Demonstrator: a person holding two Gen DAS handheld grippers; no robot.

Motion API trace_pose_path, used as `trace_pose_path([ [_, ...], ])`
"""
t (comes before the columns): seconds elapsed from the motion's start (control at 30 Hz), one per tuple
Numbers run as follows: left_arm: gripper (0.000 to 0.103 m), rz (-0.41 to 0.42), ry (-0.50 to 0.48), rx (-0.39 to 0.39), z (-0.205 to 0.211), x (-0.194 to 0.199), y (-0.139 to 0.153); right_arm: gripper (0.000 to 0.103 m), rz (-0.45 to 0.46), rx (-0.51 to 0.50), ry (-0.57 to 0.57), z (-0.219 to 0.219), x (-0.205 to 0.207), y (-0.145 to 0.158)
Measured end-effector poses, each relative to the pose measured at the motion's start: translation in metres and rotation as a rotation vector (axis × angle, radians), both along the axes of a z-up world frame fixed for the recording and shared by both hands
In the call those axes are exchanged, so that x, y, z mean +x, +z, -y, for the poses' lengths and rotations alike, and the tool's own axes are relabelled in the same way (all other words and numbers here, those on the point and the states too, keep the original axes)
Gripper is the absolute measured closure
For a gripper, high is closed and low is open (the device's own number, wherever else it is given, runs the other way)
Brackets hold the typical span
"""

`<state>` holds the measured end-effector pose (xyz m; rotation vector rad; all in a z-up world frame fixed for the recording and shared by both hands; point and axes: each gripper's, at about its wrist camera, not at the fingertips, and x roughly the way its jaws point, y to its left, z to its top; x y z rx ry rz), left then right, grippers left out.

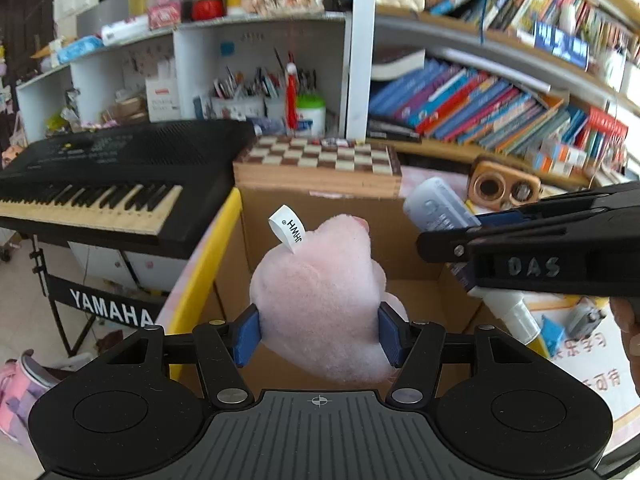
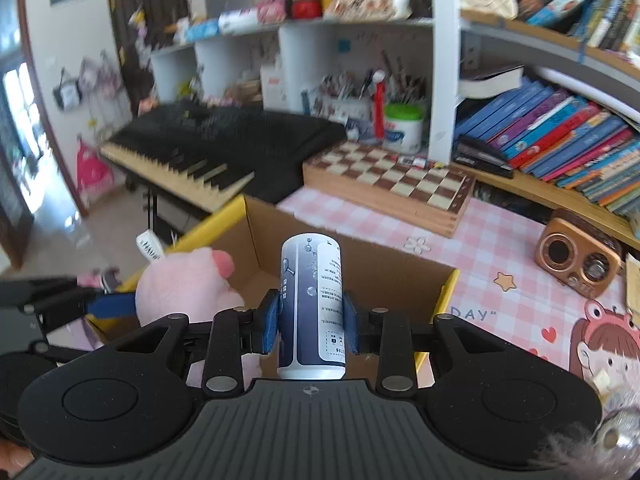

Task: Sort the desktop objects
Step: 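Lower the pig into the yellow box with left tool while right tool lowers the bottle in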

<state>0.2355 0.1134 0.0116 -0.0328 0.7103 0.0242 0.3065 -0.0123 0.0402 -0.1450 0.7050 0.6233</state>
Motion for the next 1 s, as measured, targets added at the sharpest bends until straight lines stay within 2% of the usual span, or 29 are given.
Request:
trace_pose_path([
  [0.4,0.044,-0.147,-0.049,0.057,0.012,0.043,-0.027,0.073,-0.107,-0.178,0.132,-0.019,0.055,-0.044],
  [0.7,0.043,-0.228,-0.074,0.06,0.012,0.059,-0.04,0.073,-0.153,-0.28,0.217,-0.036,0.072,-0.063],
  [0.8,0.043,-0.242,-0.072,0.053,0.01,0.061,-0.043,0.073,-0.168,-0.306,0.24,-0.04,0.074,-0.069],
  [1.0,0.039,-0.249,-0.082,0.049,0.009,0.065,-0.043,0.073,-0.188,-0.293,0.266,-0.04,0.074,-0.071],
])
